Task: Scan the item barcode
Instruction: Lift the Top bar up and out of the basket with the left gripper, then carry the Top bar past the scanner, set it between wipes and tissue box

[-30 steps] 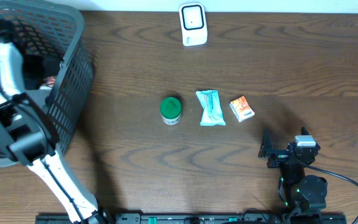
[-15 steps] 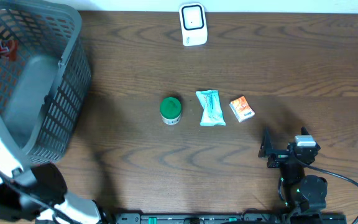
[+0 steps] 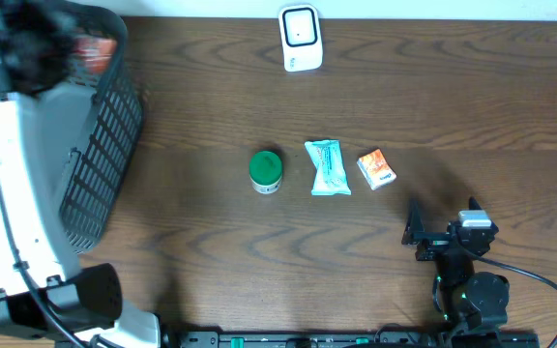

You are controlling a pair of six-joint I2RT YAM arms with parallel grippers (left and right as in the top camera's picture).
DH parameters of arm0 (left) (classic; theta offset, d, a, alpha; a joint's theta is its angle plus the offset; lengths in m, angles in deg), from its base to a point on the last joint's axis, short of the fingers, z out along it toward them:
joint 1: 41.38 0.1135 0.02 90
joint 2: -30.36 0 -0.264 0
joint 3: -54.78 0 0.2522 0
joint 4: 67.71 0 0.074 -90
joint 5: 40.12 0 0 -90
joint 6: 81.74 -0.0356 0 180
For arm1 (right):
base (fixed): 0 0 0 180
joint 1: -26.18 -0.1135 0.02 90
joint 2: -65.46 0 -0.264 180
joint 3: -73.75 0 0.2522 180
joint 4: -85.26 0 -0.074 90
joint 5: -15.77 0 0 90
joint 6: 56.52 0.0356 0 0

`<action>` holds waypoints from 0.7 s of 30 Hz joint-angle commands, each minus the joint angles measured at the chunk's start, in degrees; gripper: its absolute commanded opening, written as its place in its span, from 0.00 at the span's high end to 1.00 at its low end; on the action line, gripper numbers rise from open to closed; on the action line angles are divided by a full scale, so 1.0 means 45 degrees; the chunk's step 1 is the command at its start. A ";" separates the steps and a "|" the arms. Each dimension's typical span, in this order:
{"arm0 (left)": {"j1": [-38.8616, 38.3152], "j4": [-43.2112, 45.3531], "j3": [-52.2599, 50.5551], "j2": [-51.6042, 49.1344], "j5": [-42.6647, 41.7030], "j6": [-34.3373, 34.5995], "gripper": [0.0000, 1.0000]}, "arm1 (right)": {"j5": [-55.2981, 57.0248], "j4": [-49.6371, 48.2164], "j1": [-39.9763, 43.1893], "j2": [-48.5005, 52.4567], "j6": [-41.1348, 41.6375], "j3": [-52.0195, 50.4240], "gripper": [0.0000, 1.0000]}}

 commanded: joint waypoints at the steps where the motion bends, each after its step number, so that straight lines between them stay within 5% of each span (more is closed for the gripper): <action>1: -0.2191 0.0010 -0.0039 0.0199 -0.0733 -0.1287 0.93 | -0.0063 -0.0024 -0.0112 -0.0058 -0.0194 -0.0063 0.01; 9: -0.6912 0.0015 -0.0170 -0.1098 -0.0670 -0.3041 0.93 | -0.0063 -0.0024 -0.0112 -0.0058 -0.0189 -0.0063 0.01; 21: -1.0618 0.1064 -0.0170 -0.5615 -0.0806 -0.4065 0.93 | -0.0063 -0.0024 -0.0112 -0.0058 -0.0194 -0.0063 0.01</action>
